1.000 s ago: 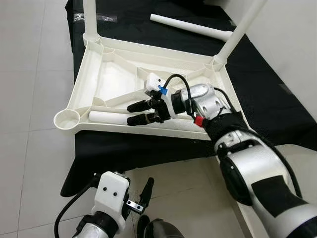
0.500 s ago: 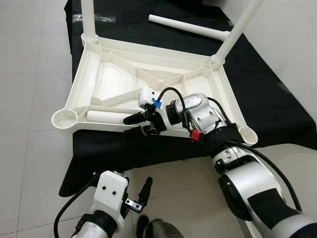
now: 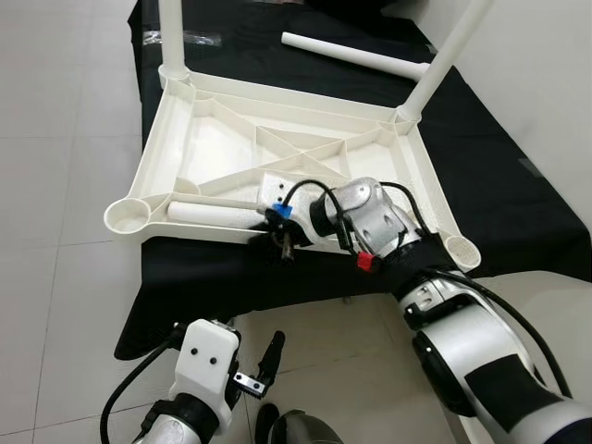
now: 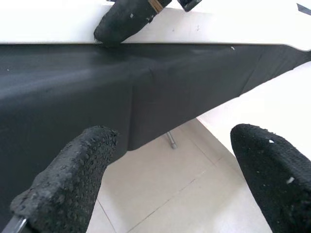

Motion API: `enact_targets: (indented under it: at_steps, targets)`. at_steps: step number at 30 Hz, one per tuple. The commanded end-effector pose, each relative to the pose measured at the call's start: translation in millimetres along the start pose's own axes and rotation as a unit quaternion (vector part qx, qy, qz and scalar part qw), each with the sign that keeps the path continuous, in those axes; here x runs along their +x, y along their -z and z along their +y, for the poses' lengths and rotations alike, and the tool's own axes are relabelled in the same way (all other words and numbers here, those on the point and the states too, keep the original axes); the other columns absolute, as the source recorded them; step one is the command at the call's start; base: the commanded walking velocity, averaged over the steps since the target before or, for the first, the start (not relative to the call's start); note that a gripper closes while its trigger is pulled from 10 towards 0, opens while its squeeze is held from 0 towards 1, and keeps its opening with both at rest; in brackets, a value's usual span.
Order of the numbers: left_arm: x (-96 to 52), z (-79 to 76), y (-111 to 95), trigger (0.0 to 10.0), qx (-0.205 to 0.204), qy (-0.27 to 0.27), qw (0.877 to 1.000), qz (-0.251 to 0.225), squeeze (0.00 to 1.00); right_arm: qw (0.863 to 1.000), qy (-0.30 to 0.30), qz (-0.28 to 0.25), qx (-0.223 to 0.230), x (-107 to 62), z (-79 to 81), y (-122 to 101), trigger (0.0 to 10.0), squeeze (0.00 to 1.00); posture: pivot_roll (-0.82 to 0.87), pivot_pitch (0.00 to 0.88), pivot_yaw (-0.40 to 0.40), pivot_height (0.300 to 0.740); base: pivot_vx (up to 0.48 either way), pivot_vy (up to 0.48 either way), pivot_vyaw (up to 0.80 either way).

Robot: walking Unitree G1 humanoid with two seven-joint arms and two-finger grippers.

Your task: Building children table

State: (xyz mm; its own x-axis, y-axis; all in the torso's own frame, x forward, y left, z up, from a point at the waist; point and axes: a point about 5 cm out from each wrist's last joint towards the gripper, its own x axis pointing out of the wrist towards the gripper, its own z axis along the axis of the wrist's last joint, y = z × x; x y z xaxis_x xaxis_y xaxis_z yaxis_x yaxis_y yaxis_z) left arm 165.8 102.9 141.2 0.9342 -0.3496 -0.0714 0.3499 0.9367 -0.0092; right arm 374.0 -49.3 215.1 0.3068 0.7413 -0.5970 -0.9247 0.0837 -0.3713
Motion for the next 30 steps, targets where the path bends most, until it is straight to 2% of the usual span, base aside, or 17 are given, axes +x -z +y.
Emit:
enact_targets:
  at_steps: [1, 9, 11, 13, 14, 15, 17, 20, 22, 24, 25, 29, 30]
  targets:
    - [-1.2, -3.9, 3.6, 10.0, -0.005, 0.009, 1.0, 0.009, 0.0, 0.999, 0.023, 0.026, 0.005, -3.1, -0.3, 14.8, 0.0, 0.0, 0.02, 0.211, -0.226, 0.74, 0.0, 0.0, 0.0]
    - [-0.9, -4.0, 3.5, 10.0, -0.006, 0.009, 1.0, 0.009, 0.0, 0.998, 0.035, 0.047, -0.022, -9.1, -2.5, 26.2, 0.0, 0.0, 0.02, 0.211, -0.23, 0.74, 0.0, 0.0, 0.0]
    - [-0.7, -3.9, 3.6, 10.0, -0.007, 0.009, 1.0, 0.01, 0.0, 0.997, 0.021, 0.036, -0.06, -14.5, -1.0, 29.4, 0.0, 0.0, 0.02, 0.214, -0.227, 0.74, 0.0, 0.0, 0.0]
    - [-0.7, -3.9, 3.6, 10.0, -0.007, 0.009, 1.0, 0.01, 0.0, 0.997, 0.021, 0.036, -0.06, -14.5, -1.0, 29.4, 0.0, 0.0, 0.02, 0.214, -0.227, 0.74, 0.0, 0.0, 0.0]
    - [-0.7, -3.8, 3.4, 10.0, -0.006, 0.009, 1.0, 0.01, 0.0, 0.996, 0.014, 0.032, -0.081, -18.2, -0.6, 31.3, 0.0, 0.0, 0.02, 0.212, -0.227, 0.74, 0.0, 0.0, 0.0]
    - [-0.7, -3.8, 3.4, 10.0, -0.006, 0.009, 1.0, 0.01, 0.0, 0.996, 0.014, 0.032, -0.081, -18.2, -0.6, 31.3, 0.0, 0.0, 0.02, 0.212, -0.227, 0.74, 0.0, 0.0, 0.0]
    - [-0.5, -3.1, 3.4, 10.0, -0.005, 0.009, 1.0, 0.01, 0.0, 0.992, 0.024, 0.056, -0.11, -29.9, -7.8, 38.7, 0.0, 0.0, 0.02, 0.213, -0.224, 0.74, 0.0, 0.0, 0.0]
    - [-0.5, -3.0, 3.4, 10.0, -0.005, 0.009, 1.0, 0.01, 0.0, 0.99, 0.028, 0.071, -0.122, -36.0, -11.6, 42.1, 0.0, 0.0, 0.02, 0.215, -0.224, 0.74, 0.0, 0.0, 0.0]
    - [-0.5, -2.7, 3.9, 10.0, -0.005, 0.009, 1.0, 0.012, 0.0, 0.984, 0.035, 0.093, -0.149, -49.7, -19.3, 45.4, 0.0, 0.0, 0.03, 0.213, -0.221, 0.74, 0.0, 0.0, 0.0]
    - [-0.5, -2.7, 3.9, 10.0, -0.005, 0.009, 1.0, 0.012, 0.0, 0.984, 0.035, 0.093, -0.149, -49.7, -19.3, 45.4, 0.0, 0.0, 0.03, 0.213, -0.221, 0.74, 0.0, 0.0, 0.0]
    - [-0.5, -2.6, 4.4, 10.0, -0.005, 0.01, 1.0, 0.013, 0.0, 0.98, 0.027, 0.088, -0.174, -55.3, -20.7, 43.4, 0.0, 0.0, 0.02, 0.213, -0.219, 0.74, 0.0, 0.0, 0.0]
    - [-0.6, -2.6, 4.7, 10.0, -0.005, 0.01, 1.0, 0.014, 0.0, 0.978, 0.016, 0.082, -0.189, -58.6, -21.0, 40.9, 0.0, 0.0, 0.02, 0.211, -0.221, 0.74, 0.0, 0.0, 0.0]
    - [-0.6, -2.7, 5.0, 10.0, -0.005, 0.01, 1.0, 0.015, 0.0, 0.975, 0.009, 0.08, -0.205, -59.3, -21.0, 38.4, 0.0, 0.0, 0.02, 0.211, -0.222, 0.74, 0.0, 0.0, 0.0]
